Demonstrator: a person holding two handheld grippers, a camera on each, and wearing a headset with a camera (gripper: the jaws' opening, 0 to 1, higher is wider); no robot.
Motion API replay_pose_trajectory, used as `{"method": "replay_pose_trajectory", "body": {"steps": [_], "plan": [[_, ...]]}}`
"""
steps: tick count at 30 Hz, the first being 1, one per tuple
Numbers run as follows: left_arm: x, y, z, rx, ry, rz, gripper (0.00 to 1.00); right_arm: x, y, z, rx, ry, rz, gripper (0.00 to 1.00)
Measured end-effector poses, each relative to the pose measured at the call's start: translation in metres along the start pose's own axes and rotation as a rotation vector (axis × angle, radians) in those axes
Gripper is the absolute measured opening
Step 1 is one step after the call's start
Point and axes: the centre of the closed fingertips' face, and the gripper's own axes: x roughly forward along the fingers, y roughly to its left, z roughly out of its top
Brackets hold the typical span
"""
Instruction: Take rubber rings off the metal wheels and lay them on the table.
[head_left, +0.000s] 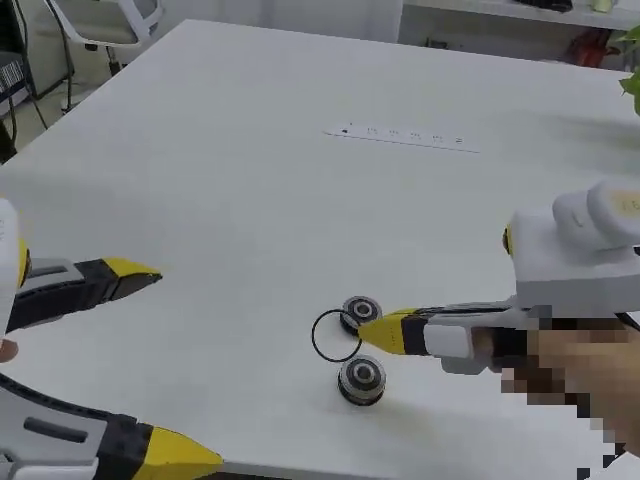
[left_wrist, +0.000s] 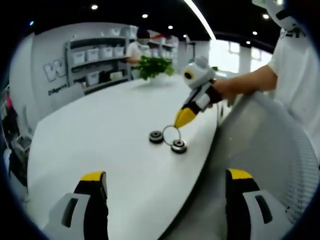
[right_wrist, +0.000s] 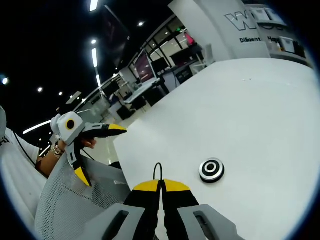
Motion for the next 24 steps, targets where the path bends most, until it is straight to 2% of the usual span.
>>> {"method": "replay_pose_trajectory", "body": {"steps": [3, 7, 9, 18, 24], "plan": [[0.001, 0.001, -0.005, 0.000, 0.020, 0.009, 1.00, 0.003, 0.005, -0.001, -0.005, 0.006, 0.012, 0.00], [0.000, 0.002, 0.000, -0.038, -0.016, 0.012, 1.00, 0.007, 0.012, 0.000, -0.012, 0.009, 0.029, 0.00], [0.000, 0.002, -0.001, -0.047, -0.014, 0.014, 1.00, 0.011, 0.017, 0.000, -0.004, 0.009, 0.042, 0.00], [0.003, -0.004, -0.004, -0.014, 0.009, -0.008, 0.98, 0.022, 0.030, 0.002, -0.011, 0.035, 0.072, 0.00], [0.002, -0.002, -0.002, -0.030, -0.009, 0.002, 0.98, 0.035, 0.036, 0.001, -0.043, 0.076, 0.082, 0.00]]}}
